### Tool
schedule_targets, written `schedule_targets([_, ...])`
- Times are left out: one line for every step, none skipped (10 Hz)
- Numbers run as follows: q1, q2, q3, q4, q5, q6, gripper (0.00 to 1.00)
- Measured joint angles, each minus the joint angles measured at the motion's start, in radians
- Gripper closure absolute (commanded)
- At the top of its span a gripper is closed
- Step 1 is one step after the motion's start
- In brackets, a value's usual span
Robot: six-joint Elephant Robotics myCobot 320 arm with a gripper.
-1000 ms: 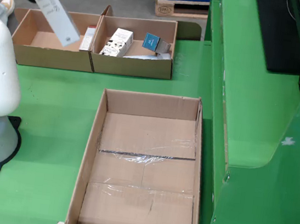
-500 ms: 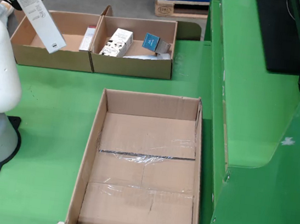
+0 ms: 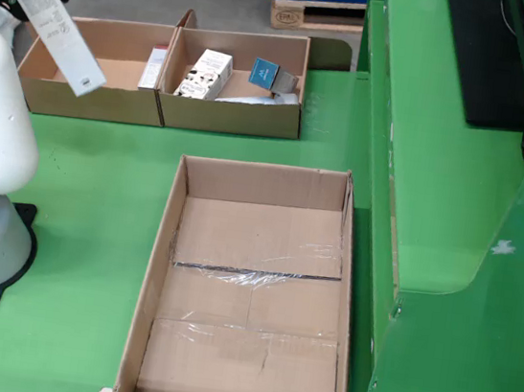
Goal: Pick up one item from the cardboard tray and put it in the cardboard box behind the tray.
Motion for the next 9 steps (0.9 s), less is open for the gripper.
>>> schedule_targets([0.018,0.000,0.000,0.009,-0.006,0.006,1.00])
schedule_targets([0.029,-0.005,0.000,0.017,-0.011,0.012,1.00])
schedule_targets([0.060,-0.037,0.000,0.058,-0.032,0.009,1.00])
schedule_targets([0.083,-0.081,0.000,0.100,-0.024,0.014,1.00])
schedule_targets([0.086,-0.132,0.000,0.152,-0.038,0.008,1.00])
schedule_targets([0.086,-0.150,0.000,0.196,-0.047,0.001,1.00])
schedule_targets([0.083,-0.178,0.000,0.239,-0.057,-0.002,1.00])
schedule_targets([0.080,-0.187,-0.001,0.293,-0.058,-0.005,1.00])
schedule_targets([0.077,-0.219,0.000,0.336,-0.064,-0.009,1.00])
